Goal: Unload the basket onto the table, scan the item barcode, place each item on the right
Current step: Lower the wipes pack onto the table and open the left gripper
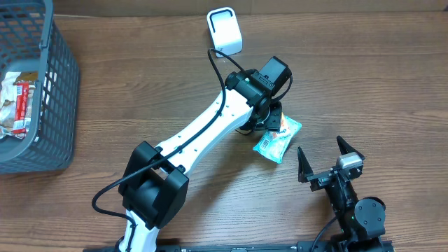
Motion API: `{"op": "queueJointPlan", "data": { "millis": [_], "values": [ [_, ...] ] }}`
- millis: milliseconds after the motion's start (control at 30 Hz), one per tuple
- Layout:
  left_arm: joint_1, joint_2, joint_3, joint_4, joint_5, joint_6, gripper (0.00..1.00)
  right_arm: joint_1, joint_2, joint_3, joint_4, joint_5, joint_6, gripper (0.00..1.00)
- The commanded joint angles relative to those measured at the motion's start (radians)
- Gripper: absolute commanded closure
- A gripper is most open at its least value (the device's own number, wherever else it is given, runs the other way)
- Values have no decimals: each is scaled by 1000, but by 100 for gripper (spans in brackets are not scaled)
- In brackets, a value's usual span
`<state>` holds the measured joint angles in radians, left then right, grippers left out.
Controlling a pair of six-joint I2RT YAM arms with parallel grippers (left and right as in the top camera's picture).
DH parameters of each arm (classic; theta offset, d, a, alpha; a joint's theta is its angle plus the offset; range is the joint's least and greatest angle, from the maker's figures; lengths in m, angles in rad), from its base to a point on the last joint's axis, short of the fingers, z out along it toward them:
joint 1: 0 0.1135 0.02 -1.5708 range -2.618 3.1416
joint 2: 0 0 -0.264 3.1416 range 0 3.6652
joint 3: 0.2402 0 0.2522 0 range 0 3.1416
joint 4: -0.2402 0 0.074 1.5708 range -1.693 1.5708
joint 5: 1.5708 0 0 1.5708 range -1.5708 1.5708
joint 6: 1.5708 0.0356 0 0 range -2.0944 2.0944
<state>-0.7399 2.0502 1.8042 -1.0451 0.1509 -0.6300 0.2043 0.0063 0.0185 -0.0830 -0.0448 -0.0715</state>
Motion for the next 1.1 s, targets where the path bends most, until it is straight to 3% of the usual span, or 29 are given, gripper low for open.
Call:
{"op": "queueJointPlan", "data": {
  "millis": [0,200,333,433,800,1067],
  "values": [
    [-14,25,-3,7,0,-10,51,-3,-3,-11,2,6,-3,0],
    [-22,25,-3,9,0,-8,64,-3,-3,-11,2,6,-3,0],
    [-22,25,-3,10,2,-5,85,-3,-3,-11,2,6,-3,0],
    [-22,25,-3,10,4,-5,96,-3,-3,-11,2,6,-3,0],
    [7,-47,14,27,-4,108,96,-3,-3,-11,2,6,-3,0],
    [33,-165,14,-40,-161,138,96,-3,-3,-11,2,6,-3,0]
  ]
}}
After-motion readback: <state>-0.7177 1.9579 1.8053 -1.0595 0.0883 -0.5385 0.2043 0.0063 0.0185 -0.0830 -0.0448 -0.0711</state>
